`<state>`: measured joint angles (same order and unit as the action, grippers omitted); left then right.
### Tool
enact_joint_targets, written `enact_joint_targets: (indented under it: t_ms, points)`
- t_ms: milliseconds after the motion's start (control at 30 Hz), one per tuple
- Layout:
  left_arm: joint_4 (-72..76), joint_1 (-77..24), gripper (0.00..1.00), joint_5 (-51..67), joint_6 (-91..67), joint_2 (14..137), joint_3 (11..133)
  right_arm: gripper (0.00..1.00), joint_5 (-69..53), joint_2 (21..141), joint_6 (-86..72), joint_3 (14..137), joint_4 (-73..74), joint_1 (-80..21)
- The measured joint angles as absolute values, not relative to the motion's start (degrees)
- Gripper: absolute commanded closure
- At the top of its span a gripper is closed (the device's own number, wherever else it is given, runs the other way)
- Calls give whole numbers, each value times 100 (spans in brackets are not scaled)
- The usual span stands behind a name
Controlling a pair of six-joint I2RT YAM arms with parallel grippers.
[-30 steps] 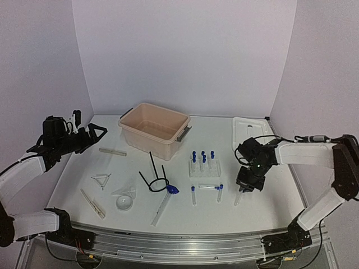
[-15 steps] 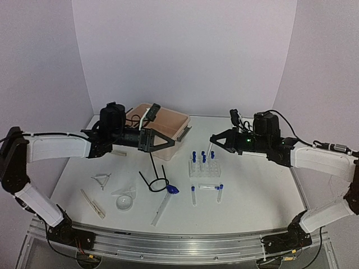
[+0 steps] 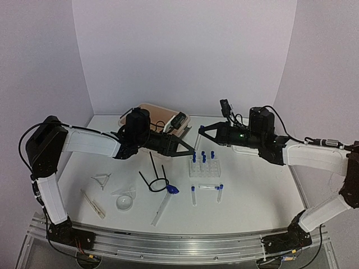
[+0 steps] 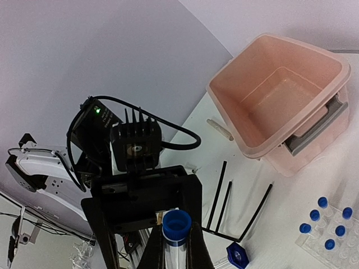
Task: Organize the chemistry lab equipment
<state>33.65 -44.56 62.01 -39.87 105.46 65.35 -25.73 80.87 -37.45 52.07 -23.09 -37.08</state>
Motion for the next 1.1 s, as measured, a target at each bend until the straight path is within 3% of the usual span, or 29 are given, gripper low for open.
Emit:
enact_joint_targets:
  t_ms: [267, 400, 433, 500, 600, 733, 1100]
  points:
    - [3775, -4458, 66, 6336, -4307, 10874, 6734, 100, -2574, 8252, -3751, 5207, -2396, -3841]
    - [3811, -4458, 96, 6345, -4397, 10943, 6773, 99, -2595, 8256, -3772, 5207, -2458, -3885]
    - [3831, -4458, 99, 6362, -4373, 10965, 6796, 97, -2600, 8256, -3781, 5207, -2466, -3894]
    - [3903, -4458, 100, 6397, -4339, 10988, 6815, 86, -2625, 8260, -3847, 5209, -2481, -3888]
    - [3889, -4457, 100, 6474, -4197, 10989, 6818, 58, -2727, 8261, -3894, 5210, -2457, -3891]
    - [3218, -4458, 100, 6538, -3224, 10957, 6826, 39, -2972, 8259, -3890, 5311, -2012, -3894]
    - [242, -4458, 100, 6179, 184, 10694, 7150, 38, -3027, 7708, -3465, 5863, 591, -3894]
